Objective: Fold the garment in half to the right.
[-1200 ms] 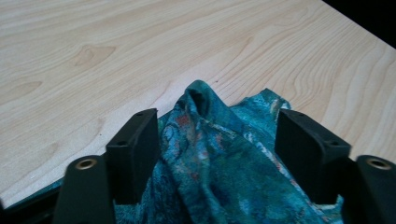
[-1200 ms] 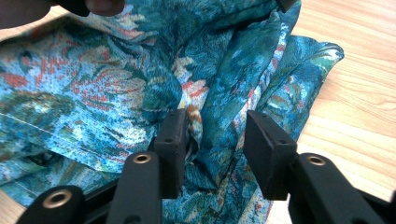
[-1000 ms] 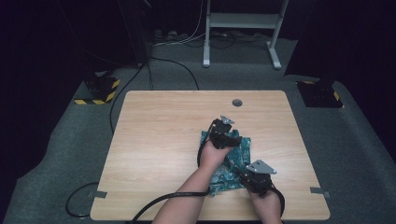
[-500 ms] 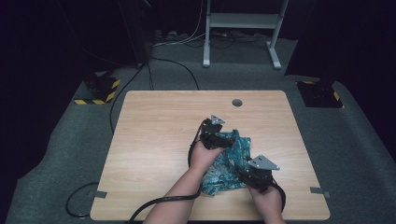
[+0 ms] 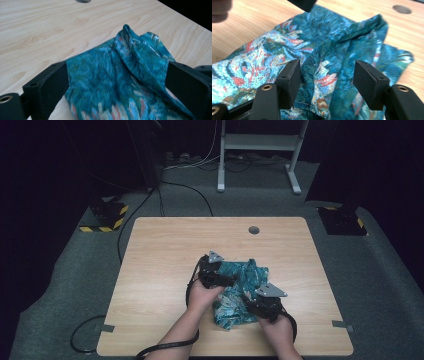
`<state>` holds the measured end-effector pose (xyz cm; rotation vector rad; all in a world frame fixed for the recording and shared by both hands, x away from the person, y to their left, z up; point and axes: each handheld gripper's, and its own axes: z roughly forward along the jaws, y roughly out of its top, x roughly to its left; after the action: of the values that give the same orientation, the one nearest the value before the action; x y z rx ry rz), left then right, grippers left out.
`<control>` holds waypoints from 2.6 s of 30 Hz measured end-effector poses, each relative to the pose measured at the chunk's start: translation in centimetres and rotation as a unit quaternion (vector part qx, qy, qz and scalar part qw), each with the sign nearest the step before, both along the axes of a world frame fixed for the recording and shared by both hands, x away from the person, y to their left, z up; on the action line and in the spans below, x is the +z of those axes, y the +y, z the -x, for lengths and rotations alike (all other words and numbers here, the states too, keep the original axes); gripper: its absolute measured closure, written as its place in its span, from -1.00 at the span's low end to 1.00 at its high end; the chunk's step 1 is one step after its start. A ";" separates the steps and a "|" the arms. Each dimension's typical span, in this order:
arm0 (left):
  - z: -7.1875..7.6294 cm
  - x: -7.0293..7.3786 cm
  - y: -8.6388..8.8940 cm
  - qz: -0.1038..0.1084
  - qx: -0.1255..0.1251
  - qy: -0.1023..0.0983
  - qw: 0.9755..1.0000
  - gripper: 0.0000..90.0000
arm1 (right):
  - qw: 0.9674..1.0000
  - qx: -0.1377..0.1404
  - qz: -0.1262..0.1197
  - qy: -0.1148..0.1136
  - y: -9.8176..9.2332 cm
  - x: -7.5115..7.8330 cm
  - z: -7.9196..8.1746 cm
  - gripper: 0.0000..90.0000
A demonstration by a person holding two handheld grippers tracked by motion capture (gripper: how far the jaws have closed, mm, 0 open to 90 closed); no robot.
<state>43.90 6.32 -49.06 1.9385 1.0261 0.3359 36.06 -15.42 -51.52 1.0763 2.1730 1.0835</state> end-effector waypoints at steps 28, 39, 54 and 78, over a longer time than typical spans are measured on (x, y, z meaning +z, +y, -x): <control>6.1 -4.3 2.7 -0.007 0.014 0.017 1.000 -0.91 | 1.000 0.009 -0.003 -0.011 1.0 -0.3 1.0 -0.01; 6.7 -5.1 3.0 -0.004 0.012 0.017 1.000 -0.91 | 1.000 0.008 -0.015 0.011 -1.2 -0.9 1.1 0.97; 6.8 -5.2 3.4 0.007 0.013 0.016 1.000 -0.93 | 0.997 -0.018 -0.055 0.048 -4.7 -1.0 2.0 0.56; 6.9 -5.4 3.4 0.016 0.004 0.017 1.000 -0.94 | 0.995 -0.045 -0.047 0.070 -3.4 -1.4 -8.6 0.65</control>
<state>36.98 9.76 -54.43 1.9184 1.0563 0.2904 44.68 -18.77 -52.97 1.3164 2.1756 1.1097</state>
